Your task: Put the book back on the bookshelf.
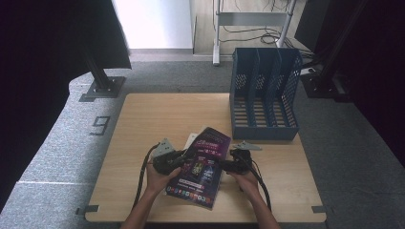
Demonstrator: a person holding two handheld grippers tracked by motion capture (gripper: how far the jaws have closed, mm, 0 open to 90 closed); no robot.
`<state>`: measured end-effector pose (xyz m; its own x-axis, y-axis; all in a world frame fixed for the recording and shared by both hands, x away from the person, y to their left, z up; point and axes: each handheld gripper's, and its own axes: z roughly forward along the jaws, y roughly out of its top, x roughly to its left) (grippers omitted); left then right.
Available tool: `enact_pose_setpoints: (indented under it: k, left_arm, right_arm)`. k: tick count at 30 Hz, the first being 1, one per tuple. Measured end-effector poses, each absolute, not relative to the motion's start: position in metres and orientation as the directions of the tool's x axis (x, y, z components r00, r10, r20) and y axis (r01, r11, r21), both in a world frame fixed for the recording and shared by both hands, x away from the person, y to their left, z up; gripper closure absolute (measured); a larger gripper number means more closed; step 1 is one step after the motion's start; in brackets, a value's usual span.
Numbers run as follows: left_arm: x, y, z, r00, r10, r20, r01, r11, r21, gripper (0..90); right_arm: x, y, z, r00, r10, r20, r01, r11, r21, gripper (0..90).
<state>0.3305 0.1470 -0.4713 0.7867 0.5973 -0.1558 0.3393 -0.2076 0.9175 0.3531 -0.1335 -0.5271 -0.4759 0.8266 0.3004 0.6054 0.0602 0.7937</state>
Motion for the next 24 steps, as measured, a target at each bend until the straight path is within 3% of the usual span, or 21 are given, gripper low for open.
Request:
enact_pose_setpoints:
  k: [24]
  left_arm:
    - [0.351,0.153,-0.499,0.734,0.644,-0.218,0.445,-0.212,0.870,84.1]
  right_arm:
    - [0.345,-0.125,-0.523,-0.487,0.832,0.264,0.588,0.089,0.804,22.8]
